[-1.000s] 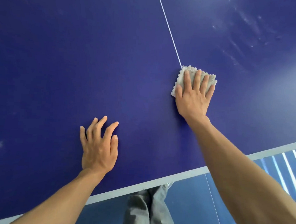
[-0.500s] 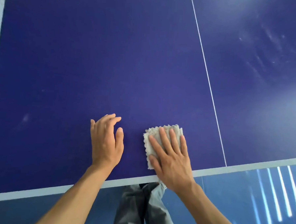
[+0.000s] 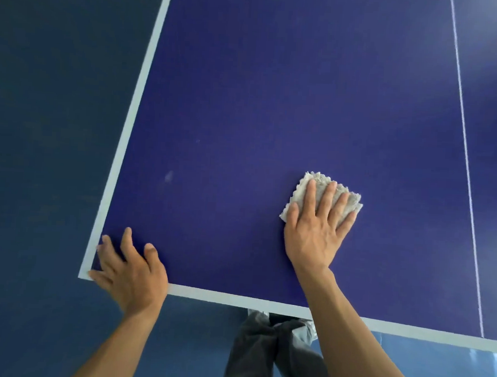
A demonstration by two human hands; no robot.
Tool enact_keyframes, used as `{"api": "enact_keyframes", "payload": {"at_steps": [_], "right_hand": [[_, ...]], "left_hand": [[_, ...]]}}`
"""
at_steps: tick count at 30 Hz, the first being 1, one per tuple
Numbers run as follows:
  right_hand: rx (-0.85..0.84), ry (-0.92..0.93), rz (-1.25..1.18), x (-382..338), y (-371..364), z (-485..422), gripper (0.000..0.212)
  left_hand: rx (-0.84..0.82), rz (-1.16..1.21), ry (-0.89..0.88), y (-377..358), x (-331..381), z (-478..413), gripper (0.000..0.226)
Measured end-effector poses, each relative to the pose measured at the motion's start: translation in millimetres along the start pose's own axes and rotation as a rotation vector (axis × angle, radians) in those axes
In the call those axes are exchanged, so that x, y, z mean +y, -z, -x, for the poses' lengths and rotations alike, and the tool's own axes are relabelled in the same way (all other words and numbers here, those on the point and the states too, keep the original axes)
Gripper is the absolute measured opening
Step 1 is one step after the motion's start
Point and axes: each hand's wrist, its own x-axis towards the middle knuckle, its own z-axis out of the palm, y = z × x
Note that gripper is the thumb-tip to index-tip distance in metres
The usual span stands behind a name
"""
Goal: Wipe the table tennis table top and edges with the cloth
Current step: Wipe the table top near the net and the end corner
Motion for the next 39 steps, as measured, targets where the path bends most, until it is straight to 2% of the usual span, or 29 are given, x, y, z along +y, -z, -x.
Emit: {"api": "enact_keyframes", "payload": {"at_steps": [7, 11, 15, 19, 23, 27, 31, 39], "right_hand": [[-0.047, 0.406, 0.092, -147, -29, -37, 0.064], [-0.119, 0.682, 0.131, -203, -47, -7, 0.061], [-0.181, 0.909, 0.159, -205, -61, 61, 0.061], [-0.251, 1.107, 0.210, -165, -65, 124, 0.062], [-0.252, 1.072, 0.188, -109, -54, 149, 0.061], [-0.179, 0.931, 0.170, -30, -36, 149, 0.057], [-0.137, 0.802, 0.177, 50, -16, 130, 0.059], [-0.112, 0.561, 0.136, 217, 24, 88, 0.058]], "left_hand": [[0.036, 0.035, 0.001, -8, -7, -6, 0.060], [0.047, 0.243, 0.048, -2, -14, -8, 0.060], [-0.043, 0.717, 0.133, 19, -36, -6, 0.058], [-0.040, 0.736, 0.089, 36, -49, 4, 0.051], [-0.062, 0.653, 0.010, 35, -20, 15, 0.043], [-0.117, 0.567, -0.189, 26, 22, 45, 0.040], [-0.185, 0.483, -0.386, 10, 66, 91, 0.048], [-0.304, 0.259, -0.697, -43, 170, 208, 0.042]]}}
